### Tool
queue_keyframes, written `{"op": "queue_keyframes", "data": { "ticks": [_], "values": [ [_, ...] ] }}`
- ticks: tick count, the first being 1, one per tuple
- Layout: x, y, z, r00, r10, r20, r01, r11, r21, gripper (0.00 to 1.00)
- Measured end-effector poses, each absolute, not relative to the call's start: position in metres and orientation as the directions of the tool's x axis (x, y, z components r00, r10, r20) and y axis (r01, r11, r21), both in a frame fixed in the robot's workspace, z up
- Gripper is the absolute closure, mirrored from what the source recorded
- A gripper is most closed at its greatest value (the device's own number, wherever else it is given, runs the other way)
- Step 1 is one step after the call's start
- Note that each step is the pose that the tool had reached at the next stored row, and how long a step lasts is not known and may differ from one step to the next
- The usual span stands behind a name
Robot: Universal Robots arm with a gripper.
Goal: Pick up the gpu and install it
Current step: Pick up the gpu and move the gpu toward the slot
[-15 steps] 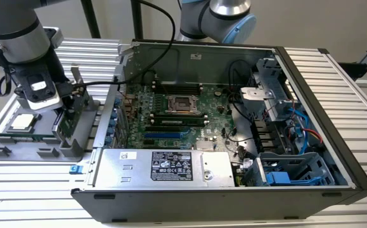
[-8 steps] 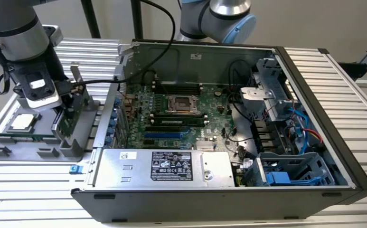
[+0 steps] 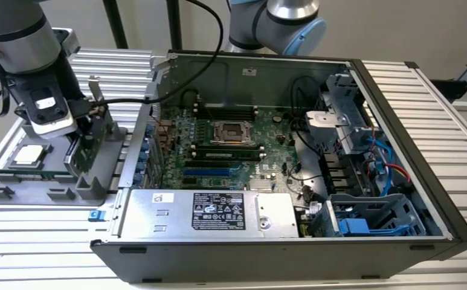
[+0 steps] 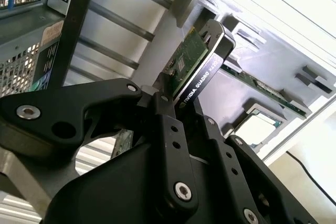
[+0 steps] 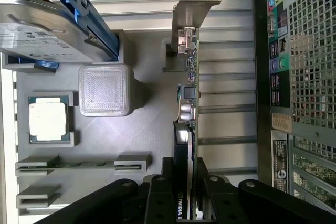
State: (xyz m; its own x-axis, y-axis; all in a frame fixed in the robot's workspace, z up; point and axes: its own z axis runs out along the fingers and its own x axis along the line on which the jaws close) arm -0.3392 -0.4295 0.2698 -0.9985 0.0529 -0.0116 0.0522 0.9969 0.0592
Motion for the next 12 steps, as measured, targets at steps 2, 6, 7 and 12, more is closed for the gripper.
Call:
{"op": "queue_keyframes", "data": {
  "ticks": [2,6,7,12],
  "values": [
    [-0.3392,-0.4296,0.271,-0.999,0.053,-0.012,0.052,0.997,0.059,1.0],
    [-0.3392,-0.4296,0.2734,-0.999,0.053,-0.012,0.052,0.997,0.059,1.0],
    [-0.3392,-0.4296,0.2742,-0.999,0.053,-0.012,0.052,0.997,0.059,1.0],
    [-0.3391,-0.4296,0.2766,-0.999,0.053,-0.012,0.052,0.997,0.059,1.0]
  ]
}}
